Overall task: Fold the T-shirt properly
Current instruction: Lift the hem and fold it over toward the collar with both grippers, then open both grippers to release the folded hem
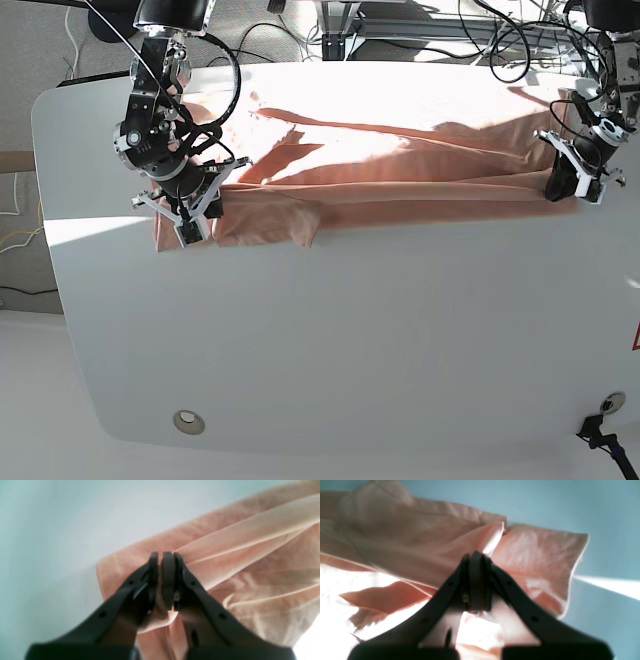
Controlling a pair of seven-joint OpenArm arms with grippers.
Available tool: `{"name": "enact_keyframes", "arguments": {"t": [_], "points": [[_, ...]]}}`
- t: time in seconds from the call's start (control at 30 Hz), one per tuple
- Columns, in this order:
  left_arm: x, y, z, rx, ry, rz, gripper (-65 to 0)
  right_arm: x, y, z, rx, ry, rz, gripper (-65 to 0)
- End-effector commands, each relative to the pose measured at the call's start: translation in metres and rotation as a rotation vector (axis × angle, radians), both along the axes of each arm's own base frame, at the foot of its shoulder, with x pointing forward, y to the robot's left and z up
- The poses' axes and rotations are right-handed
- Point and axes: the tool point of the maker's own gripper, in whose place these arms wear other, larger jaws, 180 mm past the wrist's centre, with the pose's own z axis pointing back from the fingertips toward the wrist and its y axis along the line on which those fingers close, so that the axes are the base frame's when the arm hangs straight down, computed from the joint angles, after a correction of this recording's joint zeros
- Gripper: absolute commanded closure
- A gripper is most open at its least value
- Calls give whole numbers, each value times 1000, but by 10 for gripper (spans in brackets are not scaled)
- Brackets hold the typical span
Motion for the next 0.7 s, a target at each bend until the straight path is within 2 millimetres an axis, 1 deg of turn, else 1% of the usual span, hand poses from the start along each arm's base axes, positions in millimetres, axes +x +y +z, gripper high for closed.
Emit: {"name": "enact_keyframes", "arguments": {"t": [0.0, 0.1, 0.13, 0.17, 0.2, 0.27, 0.3, 0.37, 0.43, 0.47, 0.57, 0.67], "points": [[4, 8, 6, 62, 6, -16, -63, 8, -10, 13, -30, -46, -5, -73], [6, 6, 10, 77, 1, -29, -307, -1, -11, 6, -33, -17, -5, -295], [6, 7, 10, 80, 1, -30, -378, -3, -14, 4, -44, -11, -3, -367], [6, 8, 11, 82, -1, -28, -432, -6, -16, 2, -51, -2, -2, -412], [6, 9, 12, 82, -2, -27, -469, -7, -18, 2, -53, -2, -4, -438], [10, 9, 16, 81, -17, -27, -475, -4, -20, 13, -68, -35, -1, -440], [17, 9, 25, 84, -44, -28, -475, -2, -19, 20, -68, -54, 2, -440], [32, 11, 52, 100, -122, -24, -475, 5, -18, 34, -75, -96, 7, -440], [38, 5, 67, 103, -169, -35, -475, 17, -16, 45, -71, -134, 8, -440], [40, -3, 69, 99, -178, -54, -475, 21, -15, 49, -67, -145, 9, -440], [42, -34, 71, 61, -206, -99, -475, 32, 5, 60, 14, -187, 19, -440], [39, -52, 66, 10, -214, -91, -472, 33, 24, 60, 79, -192, 62, -440]]}}
